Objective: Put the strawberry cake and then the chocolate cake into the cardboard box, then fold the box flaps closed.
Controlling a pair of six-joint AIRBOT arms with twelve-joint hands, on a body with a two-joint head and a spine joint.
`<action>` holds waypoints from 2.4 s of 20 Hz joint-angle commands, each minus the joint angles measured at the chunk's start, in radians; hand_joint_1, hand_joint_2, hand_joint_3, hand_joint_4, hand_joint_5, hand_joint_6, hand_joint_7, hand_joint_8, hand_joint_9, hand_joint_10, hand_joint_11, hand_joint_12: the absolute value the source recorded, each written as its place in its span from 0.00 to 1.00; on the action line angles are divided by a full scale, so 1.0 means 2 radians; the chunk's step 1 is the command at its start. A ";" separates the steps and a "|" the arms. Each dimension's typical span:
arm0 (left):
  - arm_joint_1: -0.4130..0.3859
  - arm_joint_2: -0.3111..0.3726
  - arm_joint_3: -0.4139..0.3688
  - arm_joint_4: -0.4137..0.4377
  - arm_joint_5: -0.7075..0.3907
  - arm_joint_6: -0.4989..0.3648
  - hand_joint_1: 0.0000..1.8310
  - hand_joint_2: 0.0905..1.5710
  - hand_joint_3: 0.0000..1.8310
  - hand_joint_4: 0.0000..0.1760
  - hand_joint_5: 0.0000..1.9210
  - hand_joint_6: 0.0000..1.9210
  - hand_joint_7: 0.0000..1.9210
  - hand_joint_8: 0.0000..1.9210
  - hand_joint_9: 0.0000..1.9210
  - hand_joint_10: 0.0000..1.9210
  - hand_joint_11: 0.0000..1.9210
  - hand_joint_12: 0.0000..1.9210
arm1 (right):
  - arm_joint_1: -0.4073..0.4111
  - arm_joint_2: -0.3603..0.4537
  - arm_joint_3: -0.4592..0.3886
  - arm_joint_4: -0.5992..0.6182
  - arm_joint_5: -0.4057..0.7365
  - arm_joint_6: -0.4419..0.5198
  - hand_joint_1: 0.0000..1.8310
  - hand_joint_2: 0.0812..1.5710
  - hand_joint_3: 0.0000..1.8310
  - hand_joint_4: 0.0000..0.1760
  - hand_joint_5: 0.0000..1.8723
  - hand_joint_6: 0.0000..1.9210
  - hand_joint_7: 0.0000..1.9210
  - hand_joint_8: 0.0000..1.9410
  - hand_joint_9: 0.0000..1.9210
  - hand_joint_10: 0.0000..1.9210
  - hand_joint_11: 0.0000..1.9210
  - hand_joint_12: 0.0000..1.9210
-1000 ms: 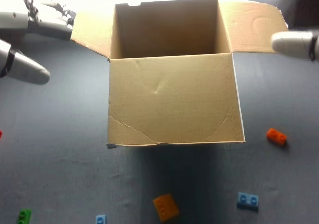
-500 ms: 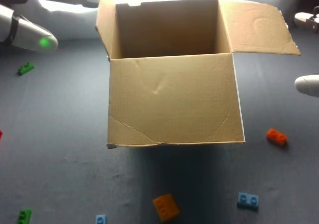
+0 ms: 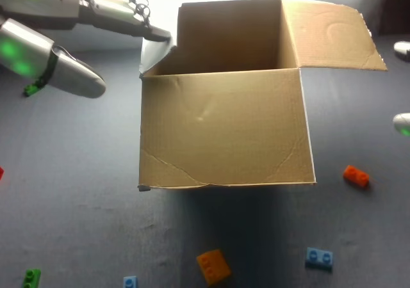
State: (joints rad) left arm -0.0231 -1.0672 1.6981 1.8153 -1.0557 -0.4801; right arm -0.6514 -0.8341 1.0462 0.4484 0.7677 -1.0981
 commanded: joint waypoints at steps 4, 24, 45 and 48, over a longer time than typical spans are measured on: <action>-0.004 0.006 -0.028 -0.029 0.027 0.000 0.00 0.79 0.00 0.03 0.07 0.00 0.10 0.00 0.11 0.00 0.00 0.41 | -0.011 -0.022 0.035 -0.024 -0.017 -0.005 0.17 0.67 0.00 0.00 0.16 0.01 0.21 0.00 0.25 0.02 0.00 0.61; 0.059 -0.025 -0.053 0.016 0.075 0.000 0.00 0.76 0.00 0.02 0.06 0.00 0.11 0.00 0.11 0.00 0.00 0.38 | 0.079 -0.077 0.075 -0.178 0.017 0.011 0.14 0.71 0.00 0.00 0.15 0.00 0.21 0.00 0.24 0.00 0.00 0.57; 0.007 -0.026 0.065 -0.024 0.032 -0.004 0.00 0.80 0.00 0.00 0.08 0.00 0.11 0.00 0.11 0.00 0.00 0.42 | 0.202 -0.064 0.021 -0.197 -0.022 0.015 0.14 0.71 0.00 0.00 0.16 0.00 0.20 0.00 0.23 0.00 0.00 0.54; 0.026 -0.030 0.099 -0.024 0.015 -0.001 0.00 0.78 0.00 0.00 0.07 0.00 0.10 0.00 0.10 0.00 0.00 0.43 | 0.214 -0.074 0.027 -0.231 -0.054 0.013 0.13 0.72 0.00 0.00 0.14 0.00 0.20 0.00 0.22 0.00 0.00 0.54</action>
State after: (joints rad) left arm 0.0406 -1.1339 1.8961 1.8534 -1.0183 -0.4858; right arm -0.2386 -0.9928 1.0966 -0.0200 0.5625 -1.0714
